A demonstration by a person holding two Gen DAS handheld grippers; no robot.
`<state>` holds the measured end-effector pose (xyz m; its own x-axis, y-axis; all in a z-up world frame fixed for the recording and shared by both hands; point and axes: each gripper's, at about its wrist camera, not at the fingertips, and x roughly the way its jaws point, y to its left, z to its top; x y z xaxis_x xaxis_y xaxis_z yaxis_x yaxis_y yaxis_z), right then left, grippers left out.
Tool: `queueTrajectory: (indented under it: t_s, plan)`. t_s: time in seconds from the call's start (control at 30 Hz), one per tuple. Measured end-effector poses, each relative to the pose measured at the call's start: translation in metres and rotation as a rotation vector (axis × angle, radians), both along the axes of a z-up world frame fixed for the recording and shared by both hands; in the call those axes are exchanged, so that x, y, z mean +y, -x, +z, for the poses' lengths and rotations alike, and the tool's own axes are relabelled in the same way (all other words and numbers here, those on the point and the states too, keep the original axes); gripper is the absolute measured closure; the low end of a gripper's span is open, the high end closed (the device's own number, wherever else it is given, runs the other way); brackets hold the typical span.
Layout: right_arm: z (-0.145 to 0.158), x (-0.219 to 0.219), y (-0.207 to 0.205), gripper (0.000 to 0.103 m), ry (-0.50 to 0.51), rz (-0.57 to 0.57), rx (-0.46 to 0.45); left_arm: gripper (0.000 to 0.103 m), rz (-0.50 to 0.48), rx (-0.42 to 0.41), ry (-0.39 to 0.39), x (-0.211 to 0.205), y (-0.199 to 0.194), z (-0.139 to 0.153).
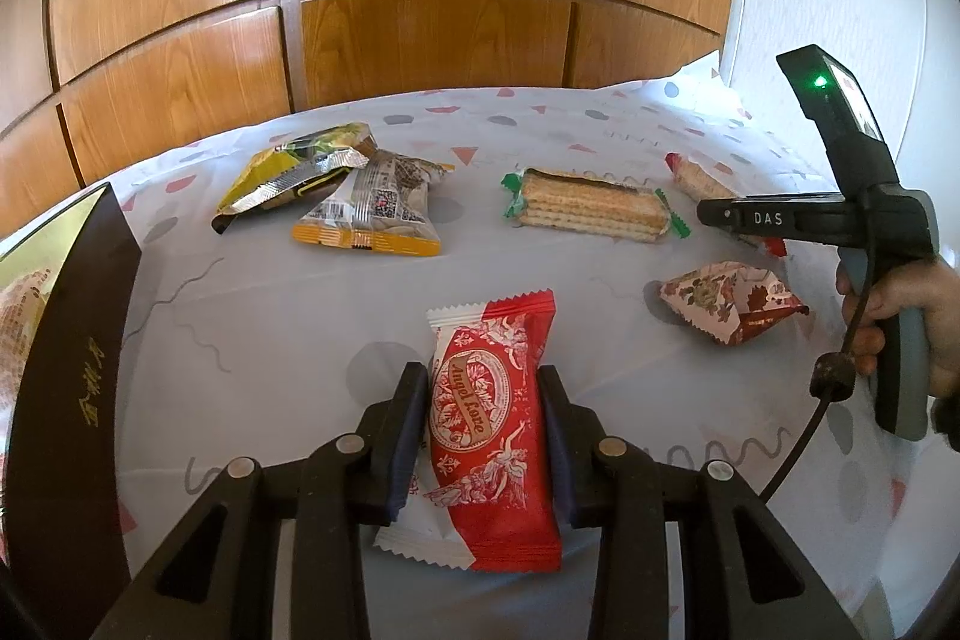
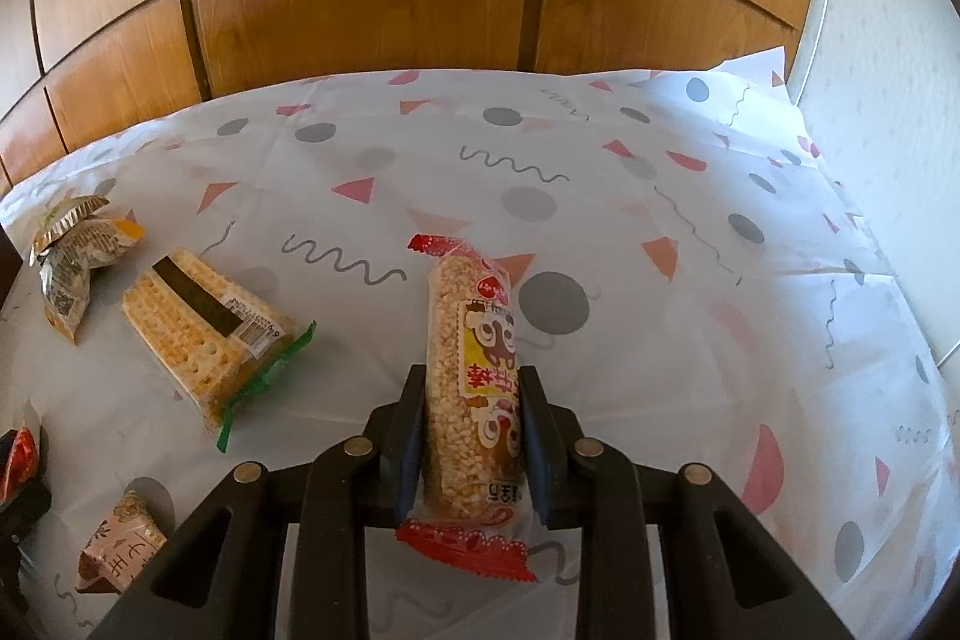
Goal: Organize snacks
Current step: 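Release the cake packet into the tray with the left tool while the right tool holds the rice bar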
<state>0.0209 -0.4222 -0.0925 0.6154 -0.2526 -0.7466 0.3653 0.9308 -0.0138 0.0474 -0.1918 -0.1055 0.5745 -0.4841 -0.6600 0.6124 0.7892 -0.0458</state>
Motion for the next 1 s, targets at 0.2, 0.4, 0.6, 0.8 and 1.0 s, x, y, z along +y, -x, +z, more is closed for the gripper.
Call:
queueTrajectory:
  t_s: [0.2, 0.4, 0.6, 0.8, 1.0]
  plan:
    - [-0.001, 0.000, -0.001, 0.074, 0.005, -0.001, -0.003, 0.065, 0.004, -0.013, -0.023, -0.002, 0.002, 0.000]
    - [0.000, 0.000, 0.000, 0.075, 0.005, -0.001, -0.005, 0.065, 0.007, -0.019, -0.035, -0.002, 0.003, 0.000]
    - [0.000, 0.001, 0.000, 0.075, 0.007, -0.001, -0.006, 0.065, 0.007, -0.019, -0.038, -0.003, 0.003, 0.000]
    - [0.000, 0.000, 0.001, 0.074, -0.005, -0.002, -0.013, 0.068, 0.008, 0.014, -0.046, -0.004, -0.001, 0.003]
    - [0.000, 0.000, -0.001, 0.074, -0.009, -0.002, -0.016, 0.072, 0.030, 0.080, 0.013, 0.017, 0.000, 0.024]
